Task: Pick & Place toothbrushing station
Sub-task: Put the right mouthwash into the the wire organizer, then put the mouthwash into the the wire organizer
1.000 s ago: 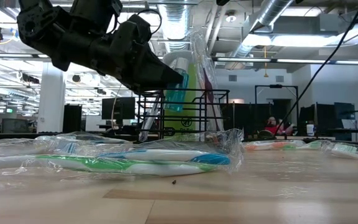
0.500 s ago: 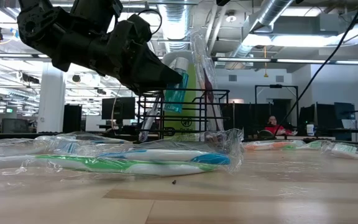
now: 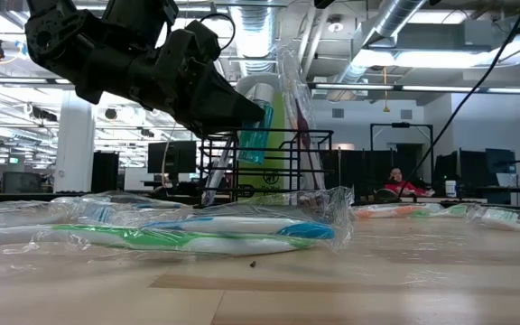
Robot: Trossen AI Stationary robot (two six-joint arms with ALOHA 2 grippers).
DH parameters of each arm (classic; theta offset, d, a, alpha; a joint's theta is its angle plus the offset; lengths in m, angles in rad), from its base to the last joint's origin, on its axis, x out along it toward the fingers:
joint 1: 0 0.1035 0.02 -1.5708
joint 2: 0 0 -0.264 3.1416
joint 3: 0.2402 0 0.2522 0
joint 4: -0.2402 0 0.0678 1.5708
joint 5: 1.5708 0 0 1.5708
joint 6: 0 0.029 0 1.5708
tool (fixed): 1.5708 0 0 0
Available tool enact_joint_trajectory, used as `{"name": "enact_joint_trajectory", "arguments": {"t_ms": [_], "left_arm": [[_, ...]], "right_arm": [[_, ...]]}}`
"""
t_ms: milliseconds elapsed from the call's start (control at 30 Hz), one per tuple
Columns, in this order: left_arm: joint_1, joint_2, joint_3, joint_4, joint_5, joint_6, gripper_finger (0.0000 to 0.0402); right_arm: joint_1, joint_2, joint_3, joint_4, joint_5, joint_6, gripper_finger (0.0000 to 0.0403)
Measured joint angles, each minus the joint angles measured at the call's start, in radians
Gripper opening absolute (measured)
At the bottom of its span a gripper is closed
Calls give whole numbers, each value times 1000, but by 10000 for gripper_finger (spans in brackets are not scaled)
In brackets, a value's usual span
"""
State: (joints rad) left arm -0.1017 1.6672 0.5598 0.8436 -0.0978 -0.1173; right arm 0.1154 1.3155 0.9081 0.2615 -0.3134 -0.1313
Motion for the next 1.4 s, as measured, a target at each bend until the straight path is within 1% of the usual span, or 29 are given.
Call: {"name": "enact_joint_trajectory", "arguments": {"t_ms": [267,533,633,833,900,1167,1333,1400], "left_arm": [[-4,0,0,-3,-1,-4,145],[-4,-1,0,-5,-1,5,139],[-4,-12,2,0,-1,5,139],[-4,-83,0,-23,-2,13,138],[-4,-116,0,-67,-2,15,138],[-4,-280,-1,-417,-11,7,138],[-4,-377,-1,-559,-10,7,138],[-4,-420,-1,-629,6,6,138]], "right_arm": [[0,0,0,0,0,0,111],[0,0,0,0,0,0,111],[0,0,0,-1,0,0,111],[0,0,0,-9,0,0,111],[0,0,0,-14,0,0,111],[0,0,0,-22,0,0,111],[0,0,0,-22,0,0,111],[0,0,0,-22,0,0,111]]}}
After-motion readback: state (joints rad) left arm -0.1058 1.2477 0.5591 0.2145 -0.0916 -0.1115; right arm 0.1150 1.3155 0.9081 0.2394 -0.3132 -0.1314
